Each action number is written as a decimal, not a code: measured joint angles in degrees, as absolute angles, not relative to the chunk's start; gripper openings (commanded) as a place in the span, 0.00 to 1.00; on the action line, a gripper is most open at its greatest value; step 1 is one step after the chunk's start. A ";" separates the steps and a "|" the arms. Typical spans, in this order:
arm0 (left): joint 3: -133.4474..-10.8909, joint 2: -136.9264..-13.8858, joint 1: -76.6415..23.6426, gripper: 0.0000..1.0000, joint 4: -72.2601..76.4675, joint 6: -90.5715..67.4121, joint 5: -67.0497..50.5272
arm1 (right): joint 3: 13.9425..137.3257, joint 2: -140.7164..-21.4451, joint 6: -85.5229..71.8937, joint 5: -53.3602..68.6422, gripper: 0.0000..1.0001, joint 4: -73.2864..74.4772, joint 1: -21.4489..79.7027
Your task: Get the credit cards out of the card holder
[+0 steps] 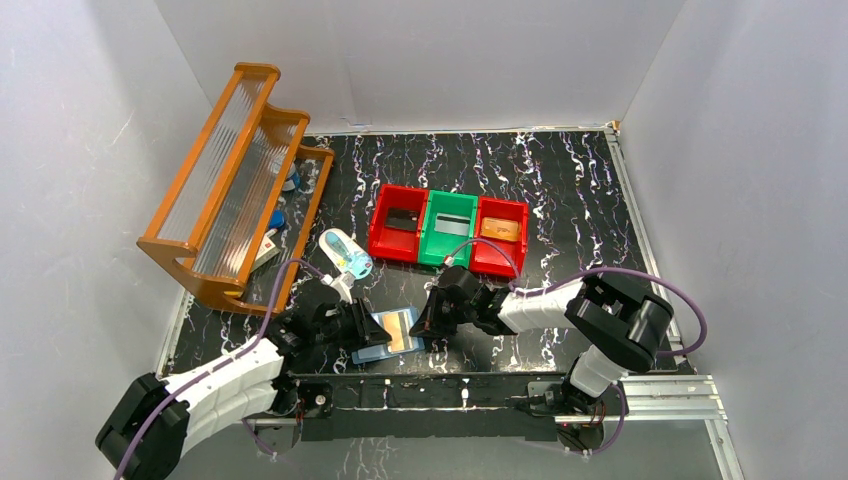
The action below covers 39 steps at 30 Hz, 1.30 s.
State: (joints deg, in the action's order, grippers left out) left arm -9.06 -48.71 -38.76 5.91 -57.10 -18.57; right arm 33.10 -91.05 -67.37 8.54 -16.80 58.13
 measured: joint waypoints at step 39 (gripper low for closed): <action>-7.90 -49.01 -38.72 0.15 10.68 -59.18 -22.04 | 32.93 -91.00 -67.51 8.45 0.00 -17.04 57.43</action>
